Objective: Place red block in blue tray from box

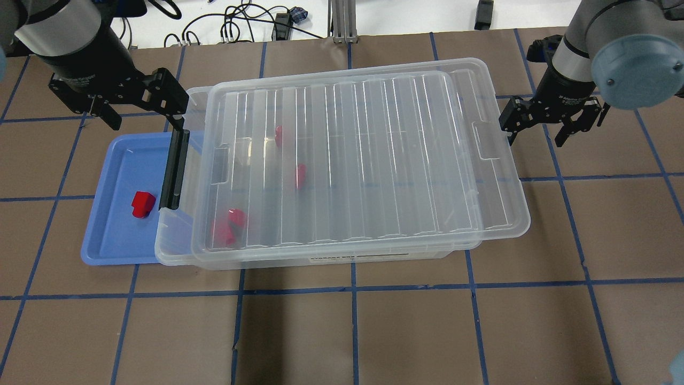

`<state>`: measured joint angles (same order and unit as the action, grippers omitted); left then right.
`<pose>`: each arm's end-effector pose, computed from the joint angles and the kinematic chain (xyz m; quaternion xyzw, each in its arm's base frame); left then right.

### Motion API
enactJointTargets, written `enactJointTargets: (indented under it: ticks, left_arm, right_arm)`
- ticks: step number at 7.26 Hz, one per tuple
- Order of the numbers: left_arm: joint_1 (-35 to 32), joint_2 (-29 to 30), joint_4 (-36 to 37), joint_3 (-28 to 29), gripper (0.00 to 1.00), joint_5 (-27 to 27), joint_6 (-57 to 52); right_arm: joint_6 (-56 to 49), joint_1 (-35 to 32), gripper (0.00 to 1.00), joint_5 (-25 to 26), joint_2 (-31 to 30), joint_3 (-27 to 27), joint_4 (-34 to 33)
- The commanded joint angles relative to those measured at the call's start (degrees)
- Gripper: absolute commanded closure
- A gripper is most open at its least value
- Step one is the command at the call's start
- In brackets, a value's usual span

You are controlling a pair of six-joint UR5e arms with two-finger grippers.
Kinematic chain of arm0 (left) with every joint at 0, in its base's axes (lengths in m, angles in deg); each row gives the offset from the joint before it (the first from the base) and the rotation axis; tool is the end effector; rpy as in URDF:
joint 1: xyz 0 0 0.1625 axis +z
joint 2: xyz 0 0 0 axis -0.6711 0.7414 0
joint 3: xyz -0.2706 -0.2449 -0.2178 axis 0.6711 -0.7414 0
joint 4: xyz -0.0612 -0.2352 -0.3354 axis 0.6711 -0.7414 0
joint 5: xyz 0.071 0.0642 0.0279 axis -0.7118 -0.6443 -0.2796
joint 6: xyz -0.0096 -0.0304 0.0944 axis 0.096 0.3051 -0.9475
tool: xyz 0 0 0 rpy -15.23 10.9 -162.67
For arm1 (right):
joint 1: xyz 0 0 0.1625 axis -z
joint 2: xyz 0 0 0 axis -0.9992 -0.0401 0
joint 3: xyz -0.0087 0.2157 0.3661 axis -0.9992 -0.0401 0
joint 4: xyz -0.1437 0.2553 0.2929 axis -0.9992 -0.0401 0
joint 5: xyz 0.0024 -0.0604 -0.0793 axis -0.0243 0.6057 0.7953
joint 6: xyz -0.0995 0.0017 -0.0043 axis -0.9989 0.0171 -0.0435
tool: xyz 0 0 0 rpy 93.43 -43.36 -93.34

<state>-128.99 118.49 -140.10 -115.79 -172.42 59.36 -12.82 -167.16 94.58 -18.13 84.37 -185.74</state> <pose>-0.1039 -0.4829 0.5217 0.0241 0.9995 -0.0149 0.0164 0.0298 -0.5646 0.3446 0.0336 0.9971 0.0680 0.0062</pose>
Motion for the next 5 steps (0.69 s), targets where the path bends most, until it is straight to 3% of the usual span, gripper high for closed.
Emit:
enactJointTargets:
  ticks: [1,5]
  left_arm:
    - [0.0,0.0,-0.1,-0.2,0.0,0.3,-0.1]
    - [0.2,1.0,-0.3,0.9,0.0,0.1,0.0]
  right_arm:
    - [0.8,-1.9,0.0,0.0,0.1,-0.1,-0.1]
    - [0.7,-2.4,0.0,-0.1,0.1,-0.3,0.1]
